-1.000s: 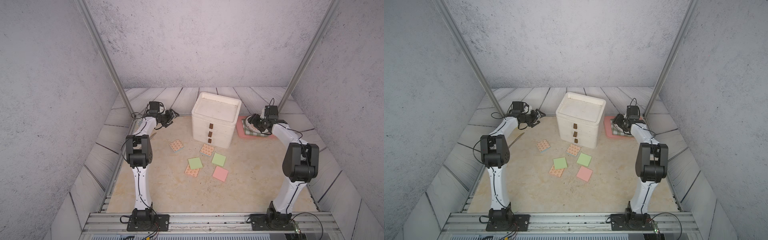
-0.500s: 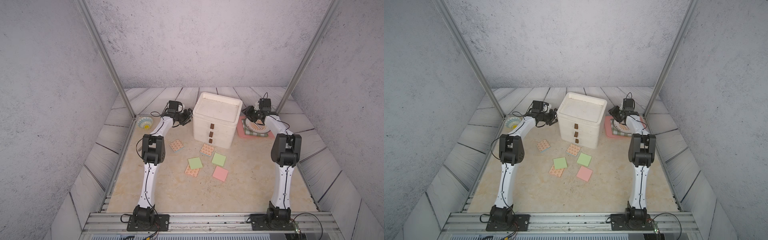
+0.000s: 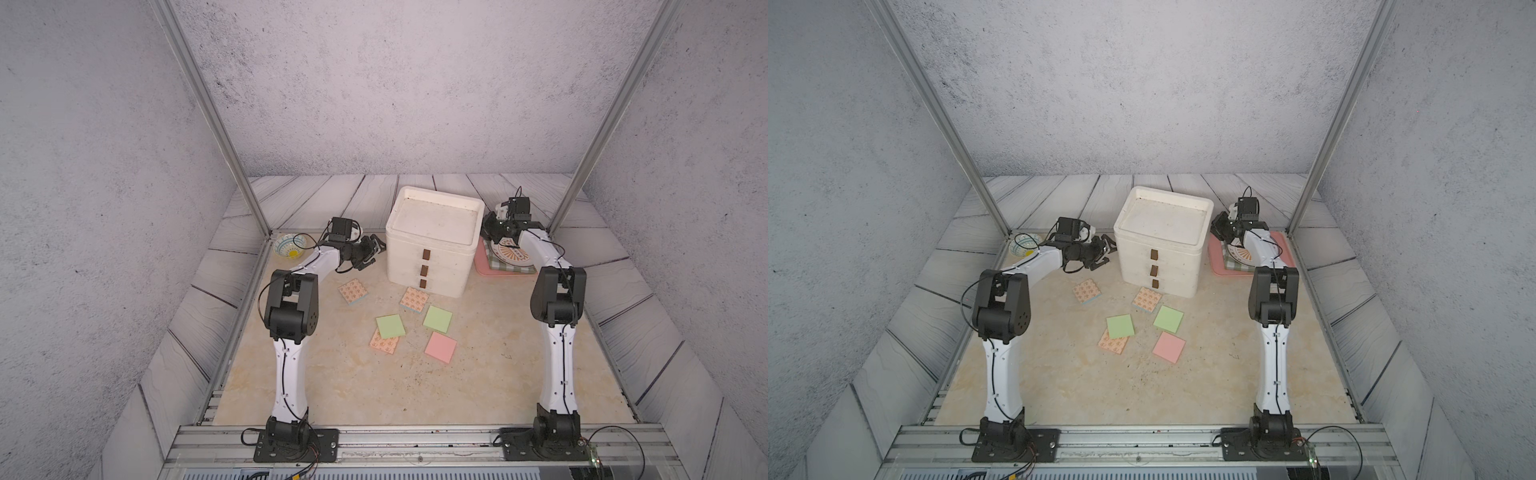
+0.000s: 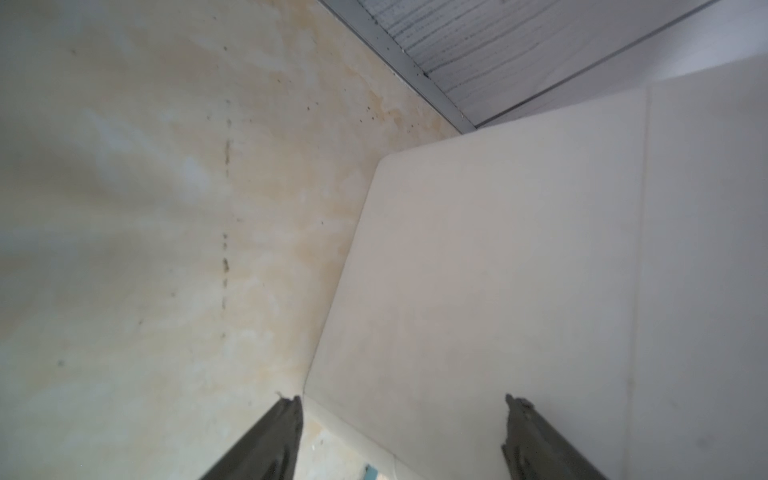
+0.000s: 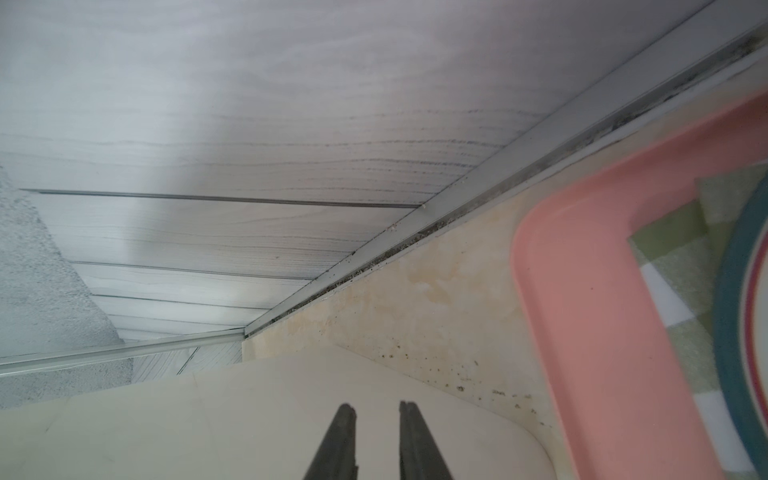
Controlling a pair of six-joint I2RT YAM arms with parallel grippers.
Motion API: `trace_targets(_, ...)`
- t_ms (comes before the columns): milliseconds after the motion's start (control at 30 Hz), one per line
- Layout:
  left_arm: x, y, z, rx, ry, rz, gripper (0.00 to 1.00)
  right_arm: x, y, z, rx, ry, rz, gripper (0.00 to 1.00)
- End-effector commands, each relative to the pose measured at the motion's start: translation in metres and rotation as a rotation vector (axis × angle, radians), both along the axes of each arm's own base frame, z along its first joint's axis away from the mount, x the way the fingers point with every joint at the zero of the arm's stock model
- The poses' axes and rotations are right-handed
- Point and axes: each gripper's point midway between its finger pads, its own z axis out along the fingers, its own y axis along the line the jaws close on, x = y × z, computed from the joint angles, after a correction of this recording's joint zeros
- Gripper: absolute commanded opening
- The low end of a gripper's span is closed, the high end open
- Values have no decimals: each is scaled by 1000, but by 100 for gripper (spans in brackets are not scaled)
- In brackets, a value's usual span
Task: Please put the sticky notes in the drawer by color
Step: Move the storage box to the center of the board.
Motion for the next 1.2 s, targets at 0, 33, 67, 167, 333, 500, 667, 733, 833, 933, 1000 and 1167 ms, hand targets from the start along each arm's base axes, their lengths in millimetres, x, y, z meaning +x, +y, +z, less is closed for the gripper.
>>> trace_targets(0, -27, -40, 41, -68, -95, -106, 81, -8, 28, -25, 51, 62, 92, 23)
trace_targets(33, -33, -44, 43, -74, -95, -120, 81, -9, 32, -25, 59, 67, 105, 23)
trace_targets(67, -40, -47, 45, -73, -91, -133, 81, -10, 35, -25, 60, 68, 118, 23)
trace_targets(167, -55, -50, 50, -69, -86, -156, 81, -14, 42, -22, 52, 64, 152, 23)
trace_targets(333, -71, -37, 45, -7, -81, -157, 82, -21, 36, -19, -4, 63, 155, 24)
trace_targets(500, -69, -10, 52, 23, -86, -116, 83, -32, 15, 0, -89, 43, 131, 26)
trace_targets(667, -64, 36, 82, 44, -146, -24, 84, -56, -28, 33, -220, 13, 47, 34)
trace_targets(733, -68, 48, 101, 76, -190, -1, 84, -77, -38, 43, -280, 20, 30, 42)
trace_targets(833, -74, 56, 134, 116, -274, 14, 84, -111, -44, 47, -333, 45, 36, 52)
trace_targets(933, -75, 60, 169, 137, -370, 36, 84, -147, -49, 43, -383, 54, 26, 58)
trace_targets(1000, -76, 57, 197, 141, -442, 34, 84, -176, -58, 43, -431, 43, -7, 60)
trace_targets(1167, -79, 22, 230, 126, -516, -81, 84, -233, -59, 60, -474, -33, -5, 65)
